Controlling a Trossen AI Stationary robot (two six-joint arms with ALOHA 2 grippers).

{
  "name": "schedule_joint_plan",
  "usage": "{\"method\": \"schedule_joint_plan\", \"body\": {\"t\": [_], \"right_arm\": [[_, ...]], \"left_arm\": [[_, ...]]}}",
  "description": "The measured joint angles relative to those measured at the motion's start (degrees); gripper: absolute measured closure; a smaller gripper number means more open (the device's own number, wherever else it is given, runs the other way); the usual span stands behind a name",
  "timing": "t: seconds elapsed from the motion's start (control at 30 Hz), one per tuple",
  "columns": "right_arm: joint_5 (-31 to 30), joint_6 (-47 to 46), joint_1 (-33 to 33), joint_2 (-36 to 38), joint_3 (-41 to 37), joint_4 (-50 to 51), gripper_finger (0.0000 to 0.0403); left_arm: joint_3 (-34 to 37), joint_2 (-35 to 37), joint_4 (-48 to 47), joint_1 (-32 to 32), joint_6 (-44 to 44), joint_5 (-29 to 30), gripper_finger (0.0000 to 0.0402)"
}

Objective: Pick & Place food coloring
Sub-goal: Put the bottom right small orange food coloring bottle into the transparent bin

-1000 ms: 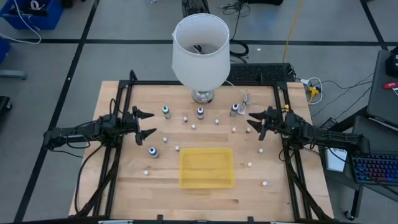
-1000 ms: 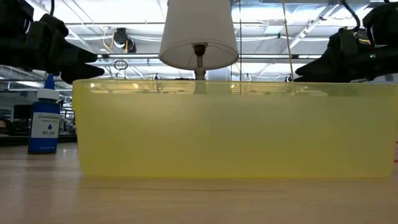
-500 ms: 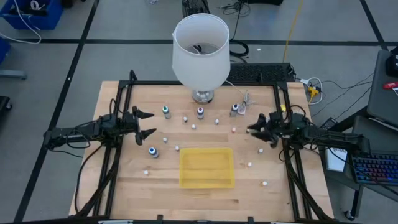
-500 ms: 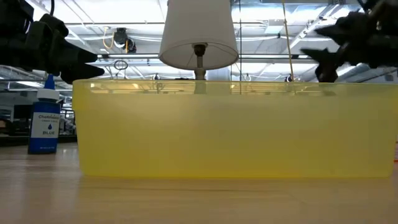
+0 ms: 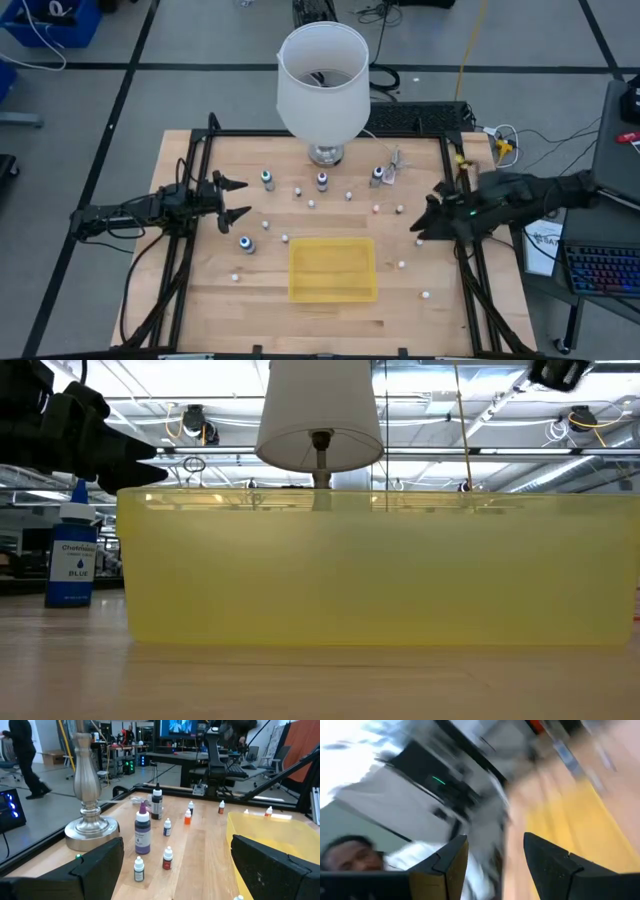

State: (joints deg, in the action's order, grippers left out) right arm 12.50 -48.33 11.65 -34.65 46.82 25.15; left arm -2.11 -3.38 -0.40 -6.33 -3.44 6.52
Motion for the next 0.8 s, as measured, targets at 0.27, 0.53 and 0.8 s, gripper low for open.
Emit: {"method": "schedule_joint_plan", "body": {"t": [0.27, 0.53, 0.8], "right_arm": [[-4.7, -34.9, 14.9, -22.0, 12.1, 20.5, 0.0222], [2.0, -56.4, 26.4, -38.6, 13.7, 21.7, 0.0222], [3.9, -63.8, 30.5, -45.1, 13.7, 30.6, 0.0222]], "left_arm": [[0.0, 0.0, 0.5, 0.0, 0.0, 0.0, 0.0036], [0.0, 0.0, 0.5, 0.0, 0.0, 0.0, 0.0036], [0.0, 0.0, 0.6, 0.0, 0.0, 0.0, 0.0036]]}}
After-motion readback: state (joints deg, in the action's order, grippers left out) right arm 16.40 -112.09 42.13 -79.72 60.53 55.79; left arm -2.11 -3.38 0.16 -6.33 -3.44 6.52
